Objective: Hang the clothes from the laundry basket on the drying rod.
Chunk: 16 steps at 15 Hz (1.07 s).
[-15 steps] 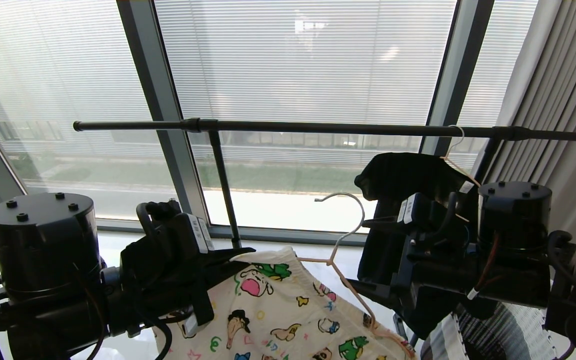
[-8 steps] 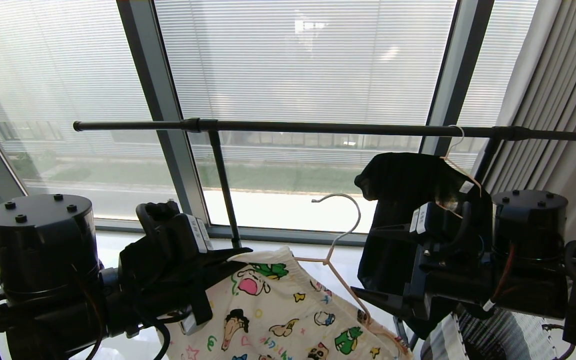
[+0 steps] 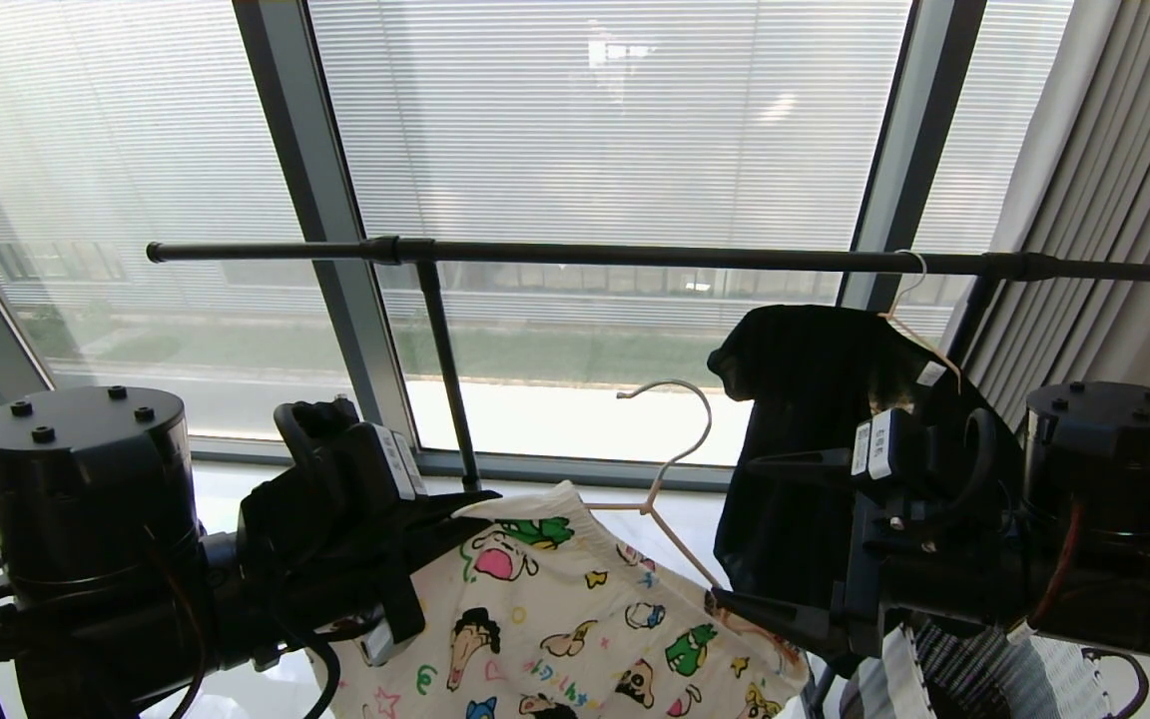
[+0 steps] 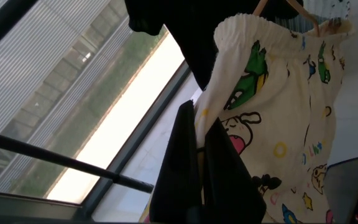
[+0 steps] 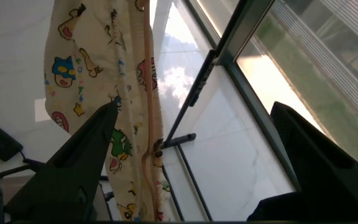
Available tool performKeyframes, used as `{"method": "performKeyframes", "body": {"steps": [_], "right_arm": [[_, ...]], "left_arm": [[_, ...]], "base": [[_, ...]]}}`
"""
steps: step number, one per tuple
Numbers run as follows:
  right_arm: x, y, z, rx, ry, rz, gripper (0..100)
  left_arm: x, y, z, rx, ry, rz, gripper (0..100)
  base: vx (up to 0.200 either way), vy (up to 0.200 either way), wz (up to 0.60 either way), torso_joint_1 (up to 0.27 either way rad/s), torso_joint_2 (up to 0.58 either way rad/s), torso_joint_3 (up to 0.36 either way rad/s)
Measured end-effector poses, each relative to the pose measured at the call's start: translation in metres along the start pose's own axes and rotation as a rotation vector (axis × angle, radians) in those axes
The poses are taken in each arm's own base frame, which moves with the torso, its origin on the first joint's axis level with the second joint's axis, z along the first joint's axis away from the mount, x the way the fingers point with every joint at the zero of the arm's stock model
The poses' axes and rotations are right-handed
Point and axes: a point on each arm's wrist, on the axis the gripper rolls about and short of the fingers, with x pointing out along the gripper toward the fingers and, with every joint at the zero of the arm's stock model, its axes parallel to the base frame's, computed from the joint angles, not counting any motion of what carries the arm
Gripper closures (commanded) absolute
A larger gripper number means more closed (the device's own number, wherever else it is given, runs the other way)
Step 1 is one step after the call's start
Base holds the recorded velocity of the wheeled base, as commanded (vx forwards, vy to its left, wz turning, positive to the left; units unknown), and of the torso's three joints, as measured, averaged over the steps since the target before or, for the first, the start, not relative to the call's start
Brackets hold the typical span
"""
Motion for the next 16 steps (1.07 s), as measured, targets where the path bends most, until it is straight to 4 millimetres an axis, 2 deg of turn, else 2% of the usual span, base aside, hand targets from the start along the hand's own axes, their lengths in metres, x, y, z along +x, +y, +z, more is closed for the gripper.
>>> {"method": "performKeyframes", "body": {"steps": [12,16], "right_arm": [[0.027,-0.007,-0.012,0.024,0.057,-0.005,0],[0.036,0.007,-0.008,0.025,0.049,0.053,0]], "left_arm": [[0.000,-0.010,0.009,0.021,-0.031,-0.033,100],[0.002,-0.011,0.008,0.020,-0.005,-0.010,100]], "base": [[0.000,0.000,0.00,0.000,0.00,0.000],[0.000,0.000,0.00,0.000,0.00,0.000]]}}
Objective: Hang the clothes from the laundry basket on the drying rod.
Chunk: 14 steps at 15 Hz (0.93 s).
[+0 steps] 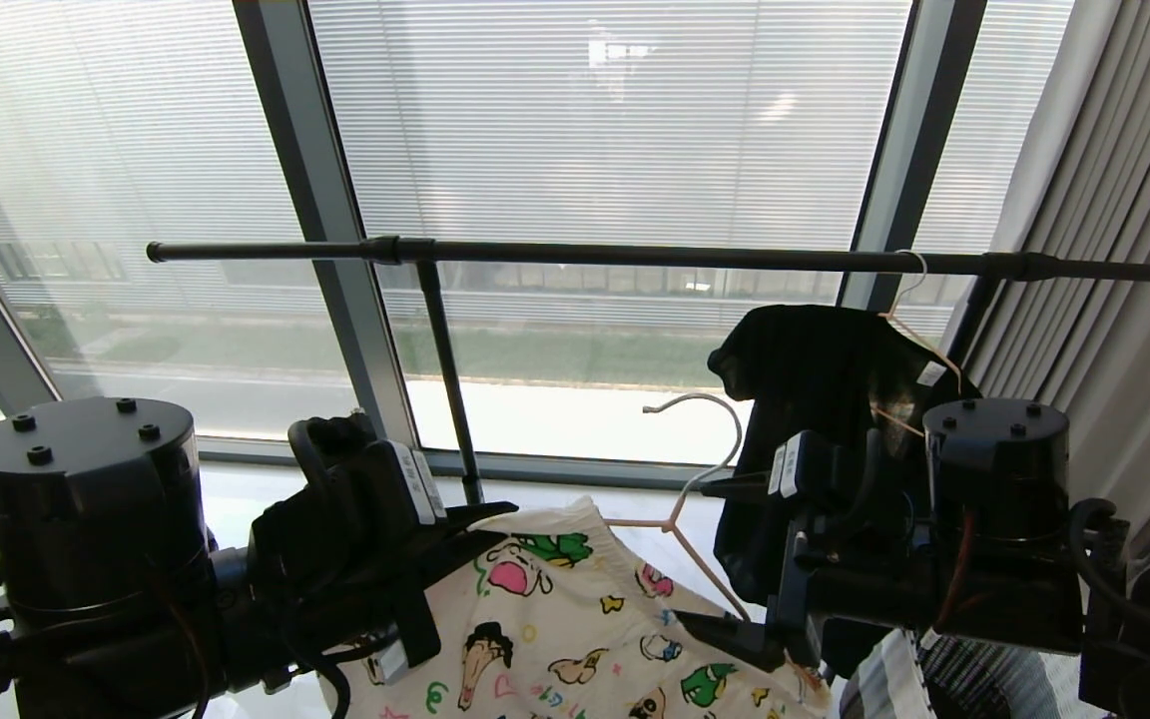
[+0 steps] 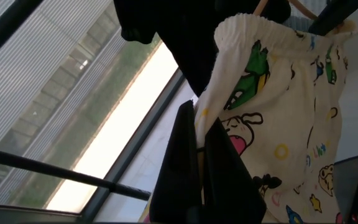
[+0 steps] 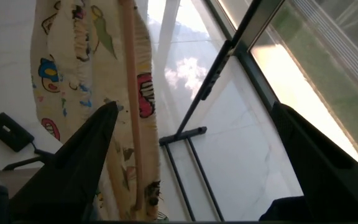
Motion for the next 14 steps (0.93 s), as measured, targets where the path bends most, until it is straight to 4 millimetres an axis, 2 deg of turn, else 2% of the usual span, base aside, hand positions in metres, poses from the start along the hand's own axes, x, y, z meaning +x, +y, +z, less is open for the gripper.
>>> {"method": "performKeyframes", "body": {"steps": [4,14], "right_arm": [[0.010,0.008,-0.003,0.012,0.011,0.040,0],[0.025,0.004,-0.010,0.047,0.038,0.047,0]], "left_arm": [[0.001,0.001,0.003,0.009,-0.024,0.014,100],[0.002,-0.003,0.008,0.021,-0.050,0.003,100]], "base": [[0.000,0.000,0.00,0.000,0.00,0.000],[0.000,0.000,0.00,0.000,0.00,0.000]]}}
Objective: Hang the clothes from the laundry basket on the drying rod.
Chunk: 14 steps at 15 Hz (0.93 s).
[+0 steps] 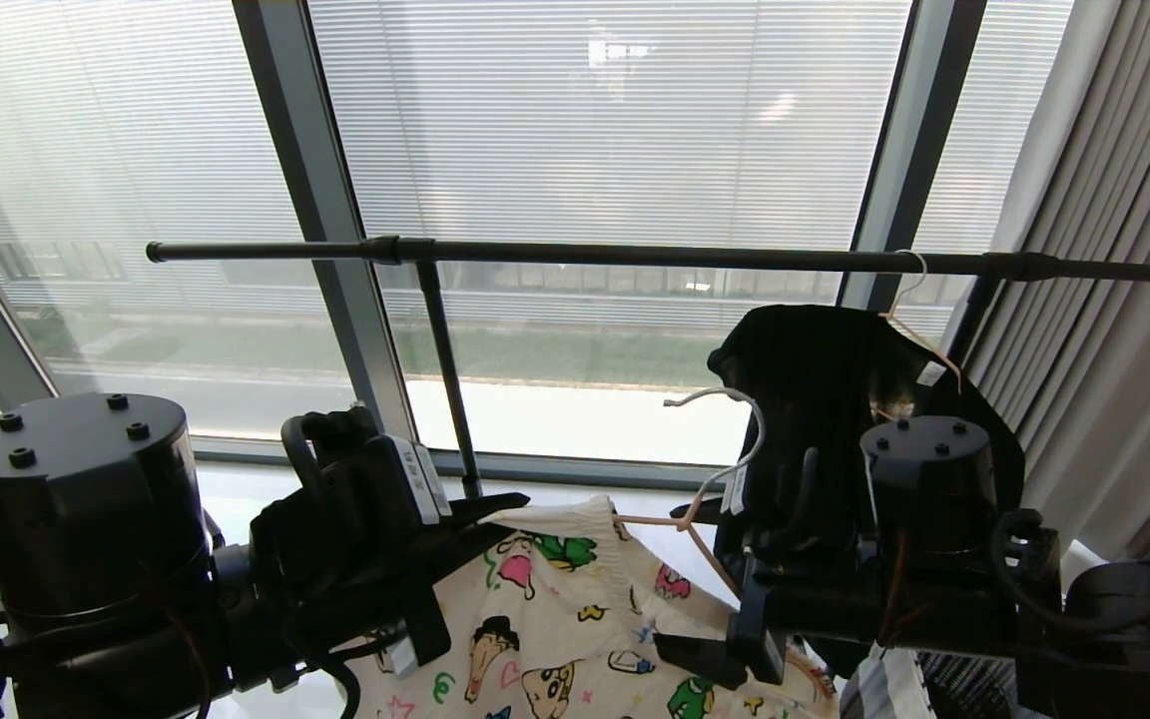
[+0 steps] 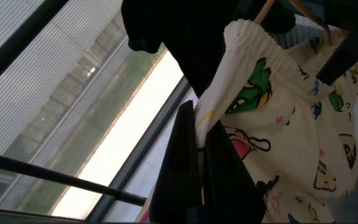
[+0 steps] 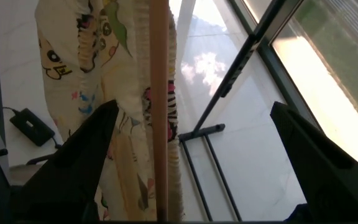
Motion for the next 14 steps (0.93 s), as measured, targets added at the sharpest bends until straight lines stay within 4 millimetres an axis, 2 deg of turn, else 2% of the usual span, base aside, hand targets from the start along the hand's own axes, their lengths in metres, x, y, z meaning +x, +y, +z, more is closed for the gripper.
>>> {"method": "performKeyframes", "body": {"steps": [1,2,13,14], "right_arm": [[0.0008,-0.0007,-0.0014,0.009,0.004,0.000,0],[0.0015,-0.0011,-0.0024,0.013,0.008,-0.001,100],[0.0017,-0.0045,0.0041,-0.060,-0.061,-0.056,100],[0.0015,-0.0047,0.0047,-0.080,-0.068,-0.059,100]], "left_arm": [[0.0001,-0.0006,0.0005,0.001,-0.002,-0.003,100],[0.0002,-0.0010,0.0007,0.001,-0.003,-0.005,100],[-0.0001,-0.0027,0.0017,0.002,-0.009,-0.009,100],[-0.0002,-0.0030,0.0014,0.001,-0.009,-0.011,0]], "base": [[0.000,0.000,0.00,0.000,0.00,0.000],[0.000,0.000,0.00,0.000,0.00,0.000],[0.000,0.000,0.00,0.000,0.00,0.000],[0.000,0.000,0.00,0.000,0.00,0.000]]}}
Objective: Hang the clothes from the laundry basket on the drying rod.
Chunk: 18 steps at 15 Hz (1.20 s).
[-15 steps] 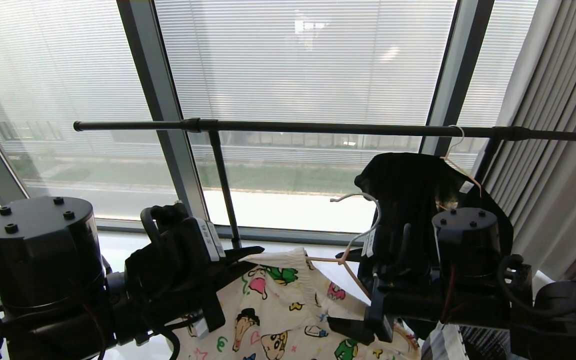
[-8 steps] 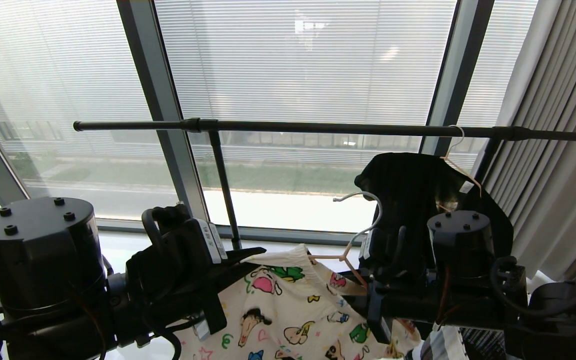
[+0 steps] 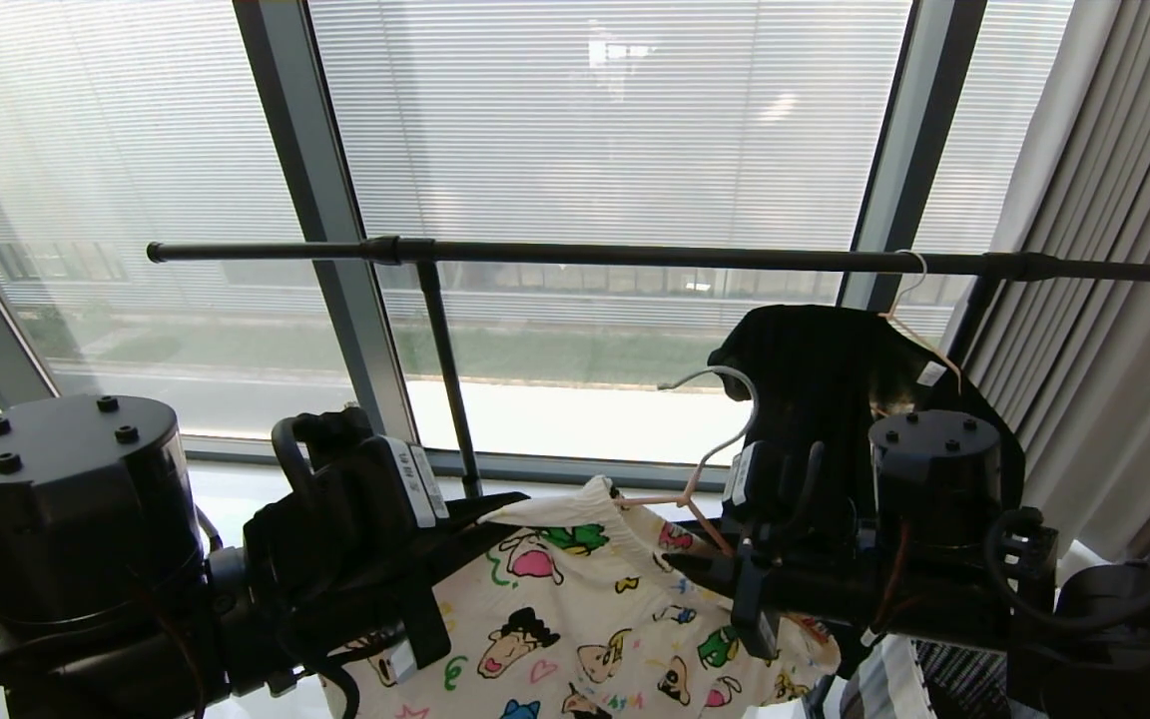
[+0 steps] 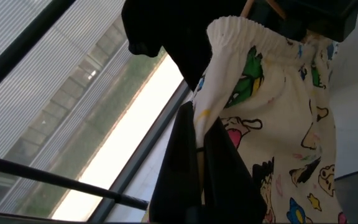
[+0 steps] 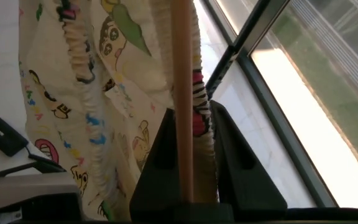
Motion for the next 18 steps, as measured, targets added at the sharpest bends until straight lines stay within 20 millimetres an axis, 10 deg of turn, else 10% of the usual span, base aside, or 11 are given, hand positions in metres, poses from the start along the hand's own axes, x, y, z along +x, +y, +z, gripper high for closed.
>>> {"method": "performKeyframes", "body": {"steps": [14,18], "right_arm": [[-0.018,-0.040,-0.004,0.021,0.089,-0.369,100],[0.001,-0.045,0.006,0.055,0.102,-0.418,100]], "left_arm": [[-0.026,0.011,-0.003,-0.436,0.026,0.197,0],[0.010,0.002,0.027,-0.661,0.027,0.342,0]], "base": [[0.000,0.000,0.00,0.000,0.00,0.000],[0.000,0.000,0.00,0.000,0.00,0.000]]}}
